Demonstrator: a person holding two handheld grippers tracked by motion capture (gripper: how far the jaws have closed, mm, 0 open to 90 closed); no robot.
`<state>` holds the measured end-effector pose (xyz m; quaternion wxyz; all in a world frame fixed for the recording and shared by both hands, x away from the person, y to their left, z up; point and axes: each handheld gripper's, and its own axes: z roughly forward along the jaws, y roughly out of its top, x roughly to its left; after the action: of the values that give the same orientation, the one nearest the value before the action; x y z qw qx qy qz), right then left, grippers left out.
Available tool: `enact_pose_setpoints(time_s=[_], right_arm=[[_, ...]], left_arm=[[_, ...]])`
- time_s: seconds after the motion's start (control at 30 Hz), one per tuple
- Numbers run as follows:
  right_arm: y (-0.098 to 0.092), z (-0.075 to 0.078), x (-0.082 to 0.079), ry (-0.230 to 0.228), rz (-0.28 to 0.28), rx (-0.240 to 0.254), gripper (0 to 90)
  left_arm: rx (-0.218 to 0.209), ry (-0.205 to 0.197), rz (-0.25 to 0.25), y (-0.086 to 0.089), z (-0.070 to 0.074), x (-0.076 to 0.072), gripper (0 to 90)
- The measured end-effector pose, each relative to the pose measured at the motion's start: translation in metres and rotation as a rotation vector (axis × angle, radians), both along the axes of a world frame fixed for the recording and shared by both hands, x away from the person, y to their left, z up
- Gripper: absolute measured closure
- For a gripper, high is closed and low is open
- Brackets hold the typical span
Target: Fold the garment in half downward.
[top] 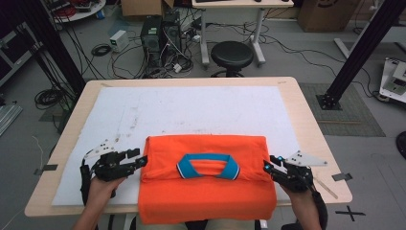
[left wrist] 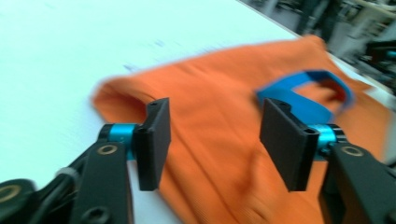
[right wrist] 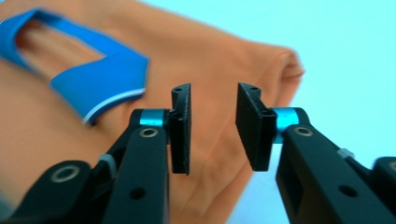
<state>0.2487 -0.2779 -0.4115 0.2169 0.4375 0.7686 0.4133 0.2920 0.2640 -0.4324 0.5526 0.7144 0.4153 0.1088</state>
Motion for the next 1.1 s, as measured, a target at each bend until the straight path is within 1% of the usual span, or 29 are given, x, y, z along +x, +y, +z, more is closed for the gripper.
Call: enact_pose_setpoints(time_s=[0.03, 0.1, 0.13, 0.17, 0.23, 0.27, 0.33, 0.4, 0.43, 0.47, 0.5, 0.53, 0.6, 0.63, 0.67, 0.7, 0.73, 0.77, 0.8, 0.83, 0.87, 0.9, 0.97, 1.0, 1.03, 1.07, 1.1], right_arm=[[-0.001, 0.0, 0.005, 0.0, -0.022, 0.004, 64.7], [-0.003, 0.0, 0.014, 0.005, -0.047, 0.002, 62.9], [-0.004, -0.001, 0.021, 0.008, -0.061, -0.005, 61.2], [-0.004, -0.002, 0.026, 0.013, -0.071, -0.008, 59.3], [-0.004, -0.004, 0.037, 0.024, -0.088, -0.006, 54.8], [-0.003, -0.004, 0.046, 0.031, -0.094, 0.0, 51.7], [-0.001, -0.005, 0.06, 0.043, -0.105, 0.007, 46.5], [0.002, -0.005, 0.073, 0.05, -0.114, 0.001, 43.6], [0.004, -0.005, 0.083, 0.06, -0.124, 0.008, 43.1], [0.005, -0.005, 0.088, 0.065, -0.129, 0.012, 42.5], [0.007, -0.005, 0.096, 0.074, -0.131, 0.014, 42.3], [0.009, -0.006, 0.104, 0.088, -0.141, 0.012, 42.2], [0.011, -0.009, 0.117, 0.123, -0.156, -0.013, 41.9], [0.012, -0.011, 0.121, 0.14, -0.159, -0.024, 41.9], [0.012, -0.014, 0.125, 0.169, -0.157, -0.028, 41.9], [0.012, -0.016, 0.128, 0.188, -0.158, -0.036, 42.0], [0.012, -0.019, 0.13, 0.203, -0.153, -0.049, 42.7], [0.012, -0.021, 0.132, 0.226, -0.146, -0.051, 43.4], [0.011, -0.025, 0.134, 0.255, -0.135, -0.049, 44.1], [0.011, -0.027, 0.134, 0.269, -0.129, -0.051, 44.7], [0.011, -0.029, 0.135, 0.282, -0.125, -0.051, 45.6], [0.01, -0.031, 0.135, 0.285, -0.124, -0.048, 48.0], [0.008, -0.031, 0.135, 0.291, -0.123, -0.03, 57.0], [0.006, -0.031, 0.135, 0.298, -0.117, -0.02, 63.4], [0.005, -0.031, 0.136, 0.301, -0.103, -0.015, 72.7], [0.005, -0.031, 0.136, 0.307, -0.082, -0.004, 76.4], [0.006, -0.03, 0.135, 0.296, -0.073, -0.022, 79.0]], left_arm=[[0.003, 0.0, 0.009, 0.0, 0.0, 0.004, 39.7], [0.014, -0.001, 0.027, -0.003, 0.0, 0.017, 38.7], [0.021, -0.005, 0.042, -0.004, 0.0, 0.022, 38.4], [0.029, -0.003, 0.046, -0.005, 0.0, 0.026, 38.4], [0.05, 0.015, 0.061, -0.009, 0.0, 0.039, 36.7], [0.06, 0.014, 0.065, -0.011, 0.0, 0.044, 36.0], [0.066, 0.019, 0.07, -0.013, 0.0, 0.053, 36.0], [0.072, 0.05, 0.06, -0.017, 0.0, 0.066, 36.0], [0.074, 0.059, 0.062, -0.018, -0.001, 0.07, 36.0], [0.077, 0.063, 0.065, -0.02, -0.003, 0.076, 36.0], [0.094, 0.086, 0.074, -0.022, -0.005, 0.083, 36.0], [0.104, 0.104, 0.08, -0.023, -0.007, 0.089, 36.0], [0.117, 0.13, 0.082, -0.026, -0.011, 0.096, 35.9], [0.125, 0.14, 0.078, -0.027, -0.013, 0.098, 36.0], [0.131, 0.146, 0.072, -0.028, -0.015, 0.1, 36.0], [0.145, 0.153, 0.071, -0.029, -0.016, 0.101, 36.1], [0.157, 0.164, 0.067, -0.03, -0.018, 0.101, 36.6], [0.171, 0.179, 0.06, -0.03, -0.02, 0.102, 37.8], [0.178, 0.184, 0.057, -0.03, -0.021, 0.102, 41.3], [0.183, 0.188, 0.052, -0.03, -0.022, 0.101, 44.2], [0.191, 0.183, 0.049, -0.03, -0.023, 0.101, 47.5], [0.201, 0.184, 0.044, -0.031, -0.023, 0.1, 51.4], [0.206, 0.185, 0.035, -0.031, -0.023, 0.099, 62.5], [0.199, 0.194, 0.028, -0.031, -0.023, 0.099, 69.7], [0.197, 0.195, 0.03, -0.031, -0.023, 0.099, 75.2], [0.198, 0.189, 0.032, -0.032, -0.022, 0.099, 77.1], [0.2, 0.179, 0.041, -0.032, -0.021, 0.098, 78.3]])
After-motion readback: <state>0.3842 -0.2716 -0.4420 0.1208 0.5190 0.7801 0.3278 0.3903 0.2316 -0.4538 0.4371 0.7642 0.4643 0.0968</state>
